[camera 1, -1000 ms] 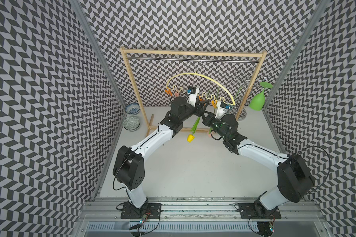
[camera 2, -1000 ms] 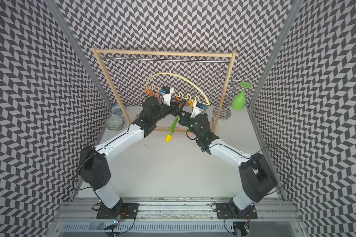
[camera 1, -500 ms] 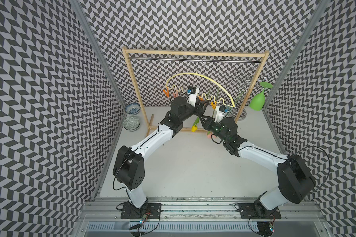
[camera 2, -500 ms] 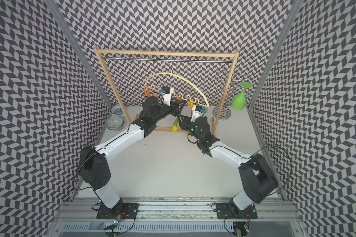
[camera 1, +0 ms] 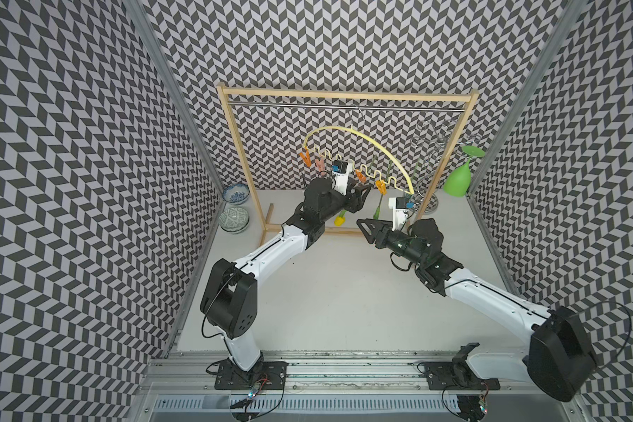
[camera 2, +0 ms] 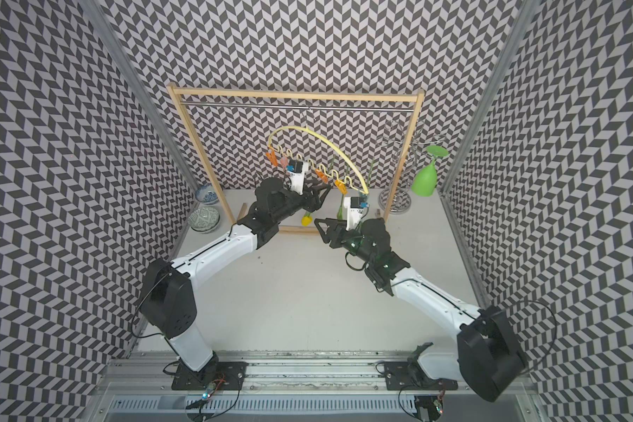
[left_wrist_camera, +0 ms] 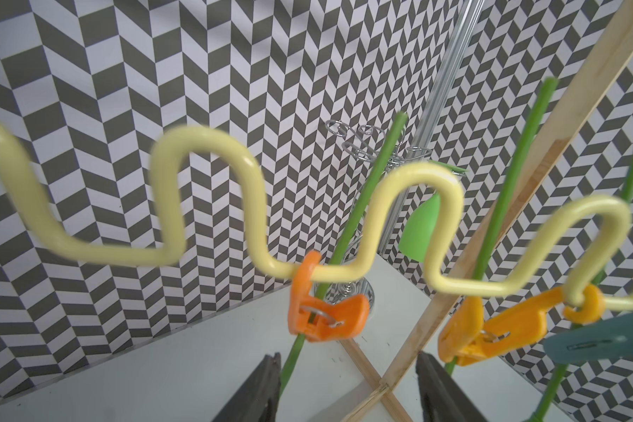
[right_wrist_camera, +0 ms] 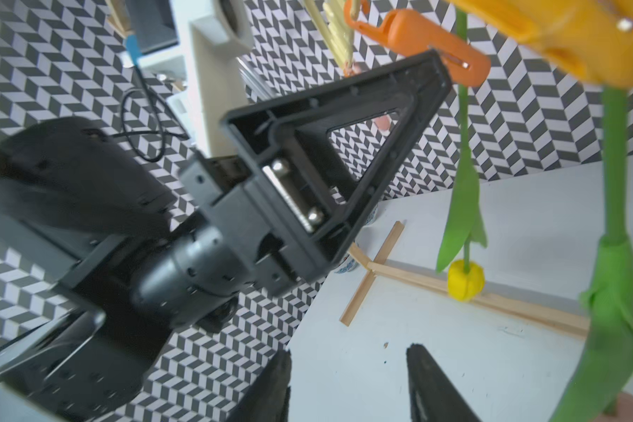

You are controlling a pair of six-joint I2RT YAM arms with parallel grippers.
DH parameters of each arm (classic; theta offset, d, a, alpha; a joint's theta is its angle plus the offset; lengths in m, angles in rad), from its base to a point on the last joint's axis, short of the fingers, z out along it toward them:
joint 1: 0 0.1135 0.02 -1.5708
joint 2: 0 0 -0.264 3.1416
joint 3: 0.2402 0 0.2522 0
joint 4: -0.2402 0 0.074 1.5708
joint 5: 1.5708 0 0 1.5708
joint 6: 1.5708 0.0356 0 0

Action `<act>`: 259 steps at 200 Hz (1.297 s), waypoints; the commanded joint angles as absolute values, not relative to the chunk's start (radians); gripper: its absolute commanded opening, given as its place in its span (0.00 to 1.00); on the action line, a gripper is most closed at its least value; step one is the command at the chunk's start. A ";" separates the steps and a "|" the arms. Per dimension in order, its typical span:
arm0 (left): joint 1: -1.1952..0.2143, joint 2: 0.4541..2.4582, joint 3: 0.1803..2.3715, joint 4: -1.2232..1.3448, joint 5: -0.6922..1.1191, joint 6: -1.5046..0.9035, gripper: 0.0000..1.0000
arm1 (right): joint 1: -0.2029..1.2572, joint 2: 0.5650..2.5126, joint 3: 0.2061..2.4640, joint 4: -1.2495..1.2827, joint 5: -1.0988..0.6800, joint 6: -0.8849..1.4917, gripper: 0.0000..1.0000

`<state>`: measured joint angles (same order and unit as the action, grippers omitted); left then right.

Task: Dry the flowers on a clothes hanger
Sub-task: Clamp the flower onto the hanger, then reset both arms

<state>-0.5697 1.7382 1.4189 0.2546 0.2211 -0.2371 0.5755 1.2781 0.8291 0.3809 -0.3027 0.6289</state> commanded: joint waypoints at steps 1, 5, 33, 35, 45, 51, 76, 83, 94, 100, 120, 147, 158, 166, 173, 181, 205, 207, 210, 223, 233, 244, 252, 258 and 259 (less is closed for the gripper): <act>-0.577 1.671 1.393 0.280 0.191 -0.233 0.68 | 0.578 1.231 0.809 0.333 -0.423 0.546 0.58; -0.577 1.665 1.389 0.277 0.186 -0.231 0.70 | 0.578 1.228 0.812 0.311 -0.439 0.530 0.58; -0.577 1.616 1.341 0.241 0.135 -0.208 1.00 | 0.578 1.172 0.820 0.209 -0.522 0.443 0.61; -0.577 1.610 1.335 0.240 0.129 -0.207 1.00 | 0.578 1.166 0.819 0.204 -0.525 0.440 0.61; -0.577 1.584 1.301 0.242 0.086 -0.202 1.00 | 0.578 1.142 0.818 0.179 -0.540 0.413 0.62; -0.577 1.570 1.280 0.245 0.056 -0.201 1.00 | 0.578 1.126 0.816 0.165 -0.549 0.397 0.62; -0.575 1.511 1.214 0.227 -0.029 -0.181 1.00 | 0.579 1.065 0.809 0.108 -0.563 0.332 0.65; -0.575 1.496 1.200 0.214 -0.058 -0.177 1.00 | 0.579 1.045 0.805 0.092 -0.548 0.318 0.65; -0.575 1.469 1.179 0.193 -0.116 -0.175 1.00 | 0.578 1.008 0.794 0.076 -0.514 0.300 0.66; -0.575 1.456 1.167 0.183 -0.156 -0.177 1.00 | 0.578 0.985 0.784 0.074 -0.487 0.295 0.68; -0.575 1.404 1.116 0.153 -0.290 -0.187 1.00 | 0.578 0.899 0.739 0.070 -0.377 0.244 0.69; -0.575 1.323 0.937 0.181 -0.564 -0.248 1.00 | 0.578 0.764 0.602 0.133 0.002 0.188 0.71; -0.574 1.286 0.821 0.246 -0.672 -0.281 1.00 | 0.578 0.706 0.496 0.230 0.157 0.152 0.71; -0.573 1.259 0.745 0.299 -0.727 -0.296 1.00 | 0.579 0.666 0.430 0.283 0.263 0.127 0.73; -0.571 1.235 0.687 0.351 -0.756 -0.293 1.00 | 0.579 0.636 0.380 0.318 0.362 0.122 0.77; -0.566 1.214 0.625 0.415 -0.775 -0.277 1.00 | 0.578 0.610 0.332 0.353 0.465 0.121 0.82; -0.542 1.202 0.518 0.574 -0.789 -0.175 1.00 | 0.561 0.615 0.234 0.475 0.647 0.069 0.88; -0.537 1.204 0.513 0.580 -0.789 -0.170 1.00 | 0.559 0.620 0.231 0.492 0.658 0.064 0.88; -0.532 1.207 0.508 0.590 -0.789 -0.160 1.00 | 0.556 0.631 0.213 0.516 0.673 0.051 0.89; -0.501 1.229 0.497 0.602 -0.772 -0.144 1.00 | 0.537 0.688 0.155 0.628 0.712 -0.002 0.91; -0.476 1.245 0.493 0.598 -0.746 -0.138 1.00 | 0.510 0.742 0.136 0.698 0.725 -0.020 0.92; -0.452 1.258 0.482 0.606 -0.709 -0.133 1.00 | 0.477 0.802 0.141 0.721 0.718 -0.029 0.92; -0.438 1.264 0.468 0.631 -0.677 -0.118 1.00 | 0.457 0.843 0.159 0.705 0.714 -0.027 0.93; -0.429 1.268 0.449 0.654 -0.668 -0.107 1.00 | 0.444 0.876 0.169 0.701 0.717 -0.027 0.93; -0.428 1.268 0.446 0.658 -0.666 -0.105 1.00 | 0.440 0.880 0.171 0.703 0.718 -0.027 0.94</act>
